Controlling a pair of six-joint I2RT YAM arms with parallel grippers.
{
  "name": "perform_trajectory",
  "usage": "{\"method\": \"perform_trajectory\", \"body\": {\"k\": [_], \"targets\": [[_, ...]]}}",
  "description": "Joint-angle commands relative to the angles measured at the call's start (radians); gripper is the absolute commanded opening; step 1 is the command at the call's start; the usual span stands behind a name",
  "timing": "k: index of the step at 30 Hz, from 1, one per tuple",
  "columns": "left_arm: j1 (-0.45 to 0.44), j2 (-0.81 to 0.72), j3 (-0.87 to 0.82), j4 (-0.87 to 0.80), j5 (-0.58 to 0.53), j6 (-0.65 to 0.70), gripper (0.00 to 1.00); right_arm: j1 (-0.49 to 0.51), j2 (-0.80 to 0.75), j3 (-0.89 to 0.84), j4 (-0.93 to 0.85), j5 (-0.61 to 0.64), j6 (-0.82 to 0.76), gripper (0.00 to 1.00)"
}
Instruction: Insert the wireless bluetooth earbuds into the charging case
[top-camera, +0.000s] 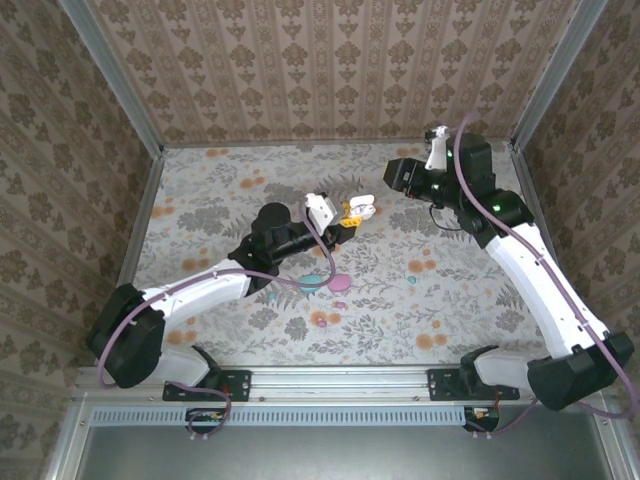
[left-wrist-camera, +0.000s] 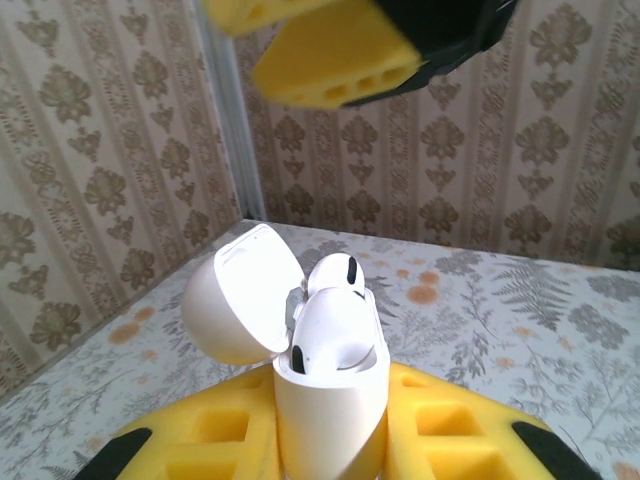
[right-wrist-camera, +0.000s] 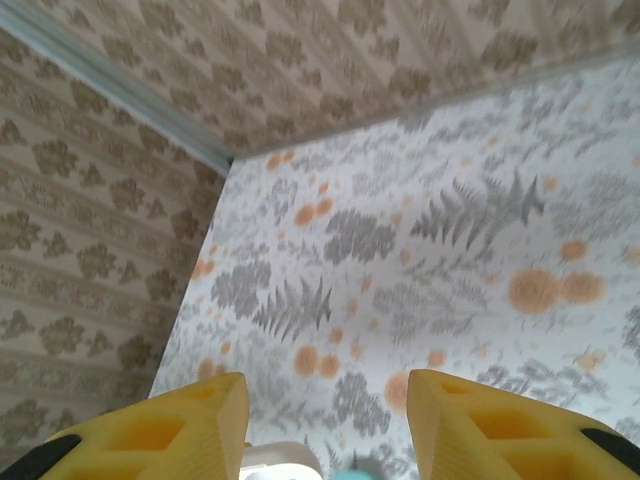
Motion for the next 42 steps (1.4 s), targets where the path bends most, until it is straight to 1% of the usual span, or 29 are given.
{"method": "perform_trajectory", "body": {"k": [1, 8, 11, 16, 23, 27, 29, 31, 39, 40, 42], "targets": [[-0.001, -0.028, 0.061, -0.046, 0.09, 0.069, 0.24, -0.005, 0.041, 0.05, -0.084, -0.154, -0.017, 0.48], [-0.002, -0.032, 0.075, -0.065, 0.097, 0.076, 0.24, -0.005, 0.11, 0.073, -0.11, -0.223, -0.014, 0.49], [-0.002, -0.032, 0.076, -0.064, 0.092, 0.069, 0.25, -0.005, 0.115, 0.069, -0.117, -0.243, -0.018, 0.49], [-0.001, -0.032, 0.07, -0.052, 0.071, 0.067, 0.25, -0.005, 0.155, 0.076, -0.161, -0.294, -0.057, 0.48], [0.005, -0.028, 0.068, -0.049, 0.048, 0.059, 0.25, -0.006, 0.131, 0.079, -0.231, -0.301, -0.129, 0.48], [0.007, -0.023, 0.068, -0.043, 0.038, 0.046, 0.24, -0.006, 0.129, 0.066, -0.233, -0.313, -0.13, 0.48], [0.008, -0.02, 0.068, -0.041, 0.032, 0.039, 0.25, -0.007, 0.128, 0.054, -0.231, -0.308, -0.129, 0.48], [0.007, -0.017, 0.066, -0.038, 0.028, 0.032, 0.24, -0.007, 0.096, 0.048, -0.226, -0.303, -0.126, 0.48], [0.007, -0.013, 0.063, -0.033, 0.009, 0.009, 0.25, -0.011, 0.079, 0.035, -0.227, -0.289, -0.128, 0.49], [0.007, -0.014, 0.063, -0.033, 0.006, 0.009, 0.24, -0.012, 0.078, 0.031, -0.224, -0.292, -0.129, 0.46], [0.007, -0.013, 0.063, -0.035, -0.004, 0.004, 0.25, -0.012, 0.08, 0.027, -0.219, -0.309, -0.13, 0.45]]}}
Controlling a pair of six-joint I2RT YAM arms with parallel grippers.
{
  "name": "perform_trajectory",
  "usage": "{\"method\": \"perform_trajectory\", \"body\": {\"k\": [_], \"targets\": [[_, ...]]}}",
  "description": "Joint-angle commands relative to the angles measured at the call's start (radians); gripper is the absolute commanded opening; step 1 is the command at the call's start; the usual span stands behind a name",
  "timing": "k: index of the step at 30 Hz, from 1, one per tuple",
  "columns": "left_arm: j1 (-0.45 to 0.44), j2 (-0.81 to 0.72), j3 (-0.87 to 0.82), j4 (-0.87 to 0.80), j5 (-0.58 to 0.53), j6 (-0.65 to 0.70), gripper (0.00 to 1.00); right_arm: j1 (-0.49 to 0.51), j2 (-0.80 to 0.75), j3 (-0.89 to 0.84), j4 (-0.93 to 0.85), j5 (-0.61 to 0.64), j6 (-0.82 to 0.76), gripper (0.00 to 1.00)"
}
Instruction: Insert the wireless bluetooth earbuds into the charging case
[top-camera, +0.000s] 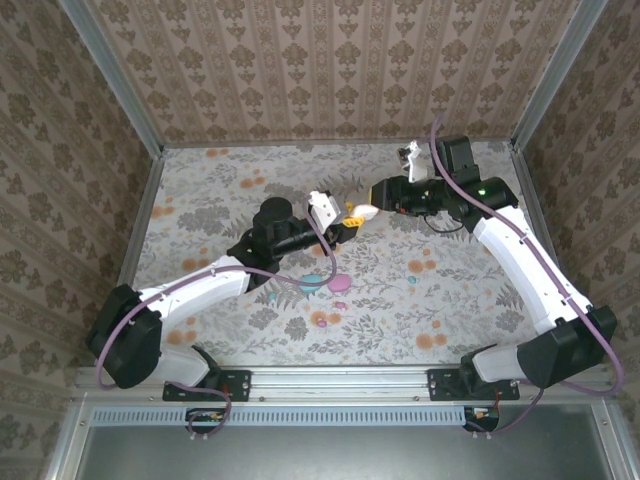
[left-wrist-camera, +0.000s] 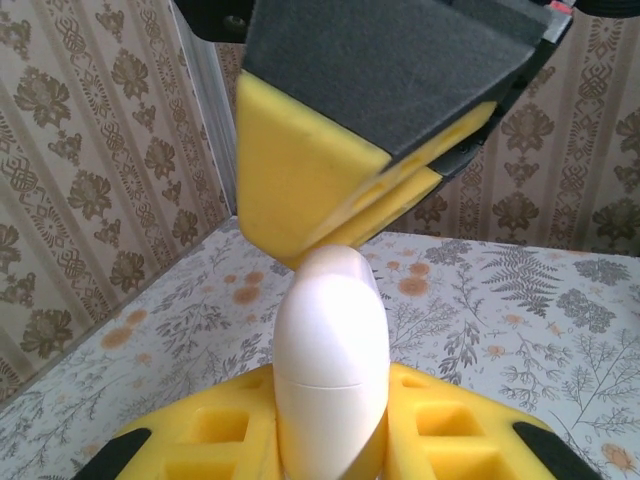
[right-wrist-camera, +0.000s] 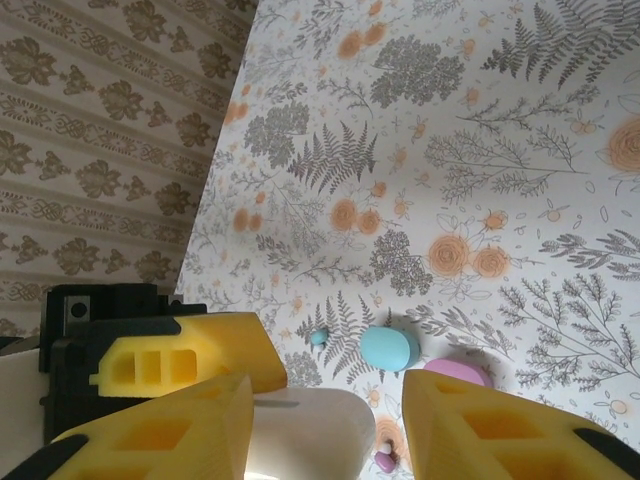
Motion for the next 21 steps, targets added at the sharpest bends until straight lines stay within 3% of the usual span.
{"method": "perform_trajectory", "body": {"k": [1, 9, 14, 21], "targets": [[0.006, -0.011, 0.019, 0.042, -0.022, -0.021, 0.25, -0.001, -0.019, -0.018, -0.027, -0.031, -0.018, 0.46], [0.012, 0.036, -0.008, 0.023, -0.118, -0.105, 0.25, -0.049, -0.125, -0.12, 0.022, 0.279, 0.05, 0.52], [0.037, 0.114, 0.006, -0.061, -0.147, -0.294, 0.25, -0.134, -0.222, -0.277, 0.154, 0.249, 0.164, 0.54], [0.076, 0.297, 0.147, -0.291, -0.169, -0.479, 0.24, -0.162, -0.178, -0.27, 0.164, 0.182, 0.165, 0.53]]}}
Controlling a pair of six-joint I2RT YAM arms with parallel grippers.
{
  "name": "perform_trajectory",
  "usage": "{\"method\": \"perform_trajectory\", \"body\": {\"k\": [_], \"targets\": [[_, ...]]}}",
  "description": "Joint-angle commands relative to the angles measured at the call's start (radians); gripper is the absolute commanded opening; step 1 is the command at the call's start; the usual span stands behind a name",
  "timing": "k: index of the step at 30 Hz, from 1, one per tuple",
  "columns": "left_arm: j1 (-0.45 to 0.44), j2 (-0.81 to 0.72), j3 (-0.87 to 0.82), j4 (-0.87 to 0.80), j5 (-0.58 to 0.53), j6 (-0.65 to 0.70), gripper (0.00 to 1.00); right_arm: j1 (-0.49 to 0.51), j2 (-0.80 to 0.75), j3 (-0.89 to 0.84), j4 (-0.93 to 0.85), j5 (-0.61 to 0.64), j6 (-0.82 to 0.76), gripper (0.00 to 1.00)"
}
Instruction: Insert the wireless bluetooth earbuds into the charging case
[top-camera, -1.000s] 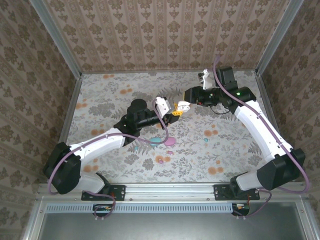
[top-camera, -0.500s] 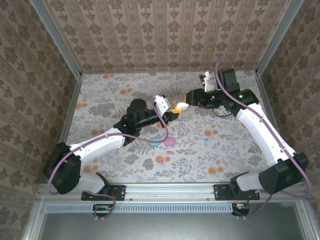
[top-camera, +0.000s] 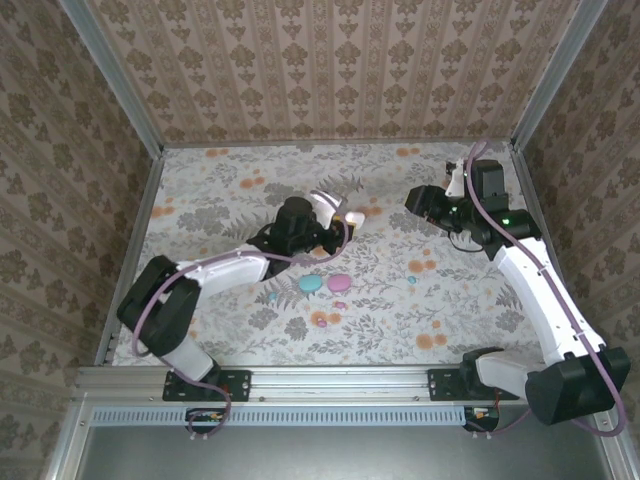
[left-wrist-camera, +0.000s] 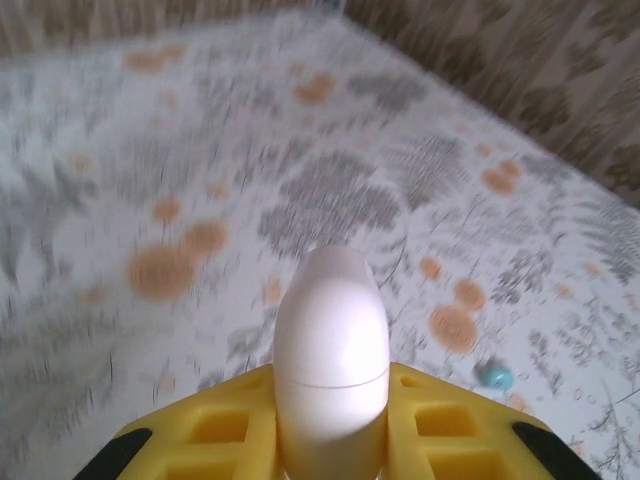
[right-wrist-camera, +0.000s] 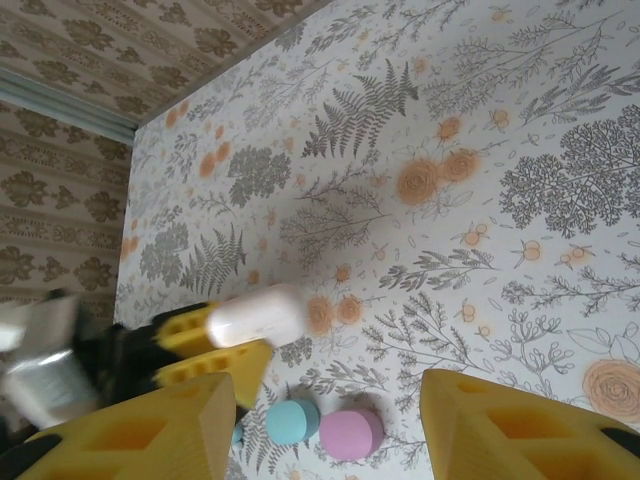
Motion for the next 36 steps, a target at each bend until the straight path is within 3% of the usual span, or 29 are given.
{"method": "perform_trajectory", "body": {"k": [1, 11, 16, 25, 30, 36], "targets": [[0.028, 0.071, 0.111, -0.155, -0.014, -0.146, 0.24, -0.005, 0.02, -0.001, 0.032, -0.043, 0.027, 0.53], [0.105, 0.271, 0.293, -0.348, 0.041, -0.29, 0.25, -0.005, 0.011, -0.049, 0.033, -0.06, 0.05, 0.53], [0.164, 0.337, 0.318, -0.327, 0.08, -0.378, 0.25, -0.005, -0.001, -0.066, 0.032, -0.061, 0.063, 0.52], [0.209, 0.424, 0.392, -0.393, 0.157, -0.422, 0.27, -0.005, 0.004, -0.097, 0.042, -0.062, 0.094, 0.52], [0.223, 0.432, 0.401, -0.441, 0.119, -0.427, 0.42, -0.003, 0.046, -0.094, 0.052, -0.099, 0.109, 0.52], [0.247, 0.412, 0.406, -0.523, 0.076, -0.387, 0.49, 0.009, 0.114, -0.077, 0.033, -0.15, 0.085, 0.51]]}}
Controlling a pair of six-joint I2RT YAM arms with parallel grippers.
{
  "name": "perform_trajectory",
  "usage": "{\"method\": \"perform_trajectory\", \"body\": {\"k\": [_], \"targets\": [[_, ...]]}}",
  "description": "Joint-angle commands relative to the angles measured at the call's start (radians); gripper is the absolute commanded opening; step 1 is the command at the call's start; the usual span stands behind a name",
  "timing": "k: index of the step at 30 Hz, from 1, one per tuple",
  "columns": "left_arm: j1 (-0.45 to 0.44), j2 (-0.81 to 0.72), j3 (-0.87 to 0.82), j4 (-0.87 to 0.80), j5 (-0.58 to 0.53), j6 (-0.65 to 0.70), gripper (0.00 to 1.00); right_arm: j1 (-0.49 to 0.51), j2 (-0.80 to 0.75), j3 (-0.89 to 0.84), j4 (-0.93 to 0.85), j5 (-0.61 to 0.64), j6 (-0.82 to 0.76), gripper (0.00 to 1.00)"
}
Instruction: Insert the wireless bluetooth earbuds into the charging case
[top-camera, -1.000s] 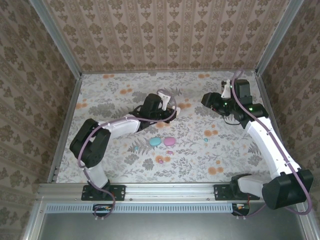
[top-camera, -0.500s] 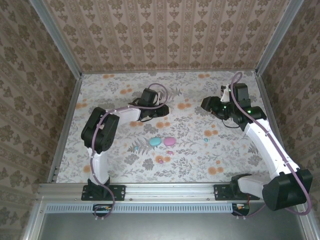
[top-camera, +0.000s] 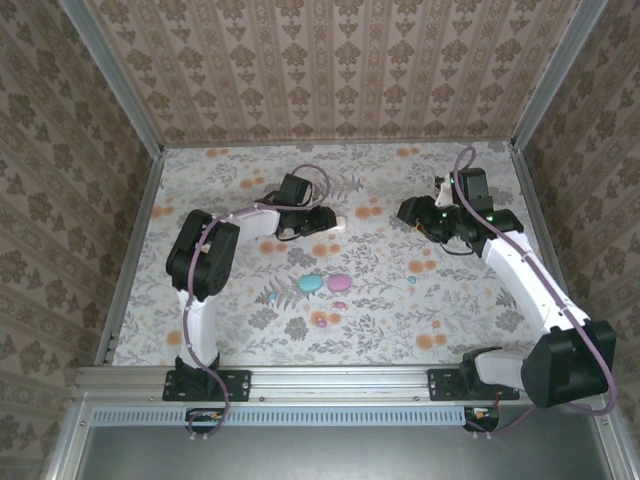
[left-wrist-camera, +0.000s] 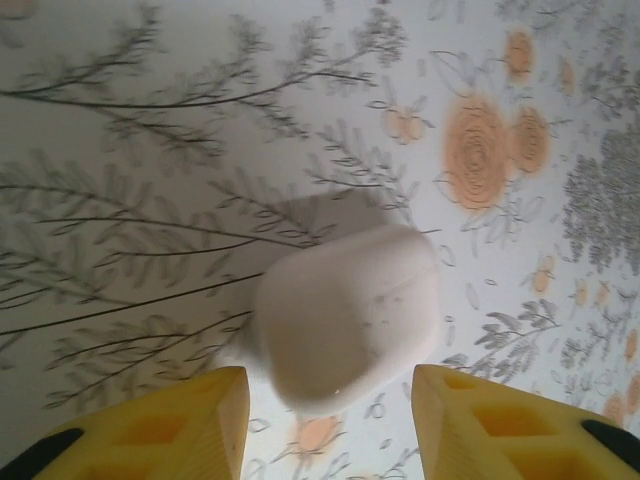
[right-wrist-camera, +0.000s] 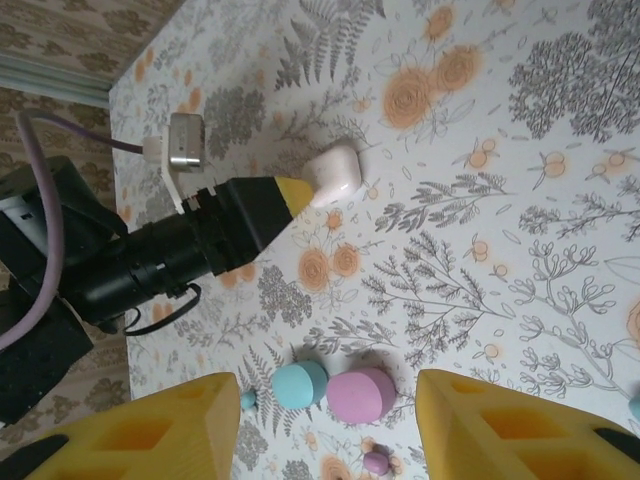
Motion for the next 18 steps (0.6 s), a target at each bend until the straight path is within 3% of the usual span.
{"method": "perform_trajectory", "body": {"k": [1, 6, 9, 13, 18], "targets": [[0.022, -0.019, 0.016, -0.084, -0.042, 0.037, 0.52, 0.015, 0.036, 0.016, -0.011, -0.061, -0.02, 0.51], [0.033, -0.138, -0.04, -0.099, -0.088, 0.102, 0.59, 0.1, 0.098, 0.049, -0.056, -0.044, -0.229, 0.51], [0.033, -0.266, -0.112, -0.073, -0.152, 0.15, 0.61, 0.199, 0.133, 0.056, -0.084, 0.083, -0.446, 0.51], [0.033, -0.458, -0.242, 0.005, -0.255, 0.198, 0.61, 0.34, 0.171, 0.021, -0.056, 0.216, -0.849, 0.52], [0.033, -0.664, -0.407, 0.123, -0.367, 0.26, 0.62, 0.383, 0.194, -0.084, 0.071, 0.142, -1.261, 0.5]]}}
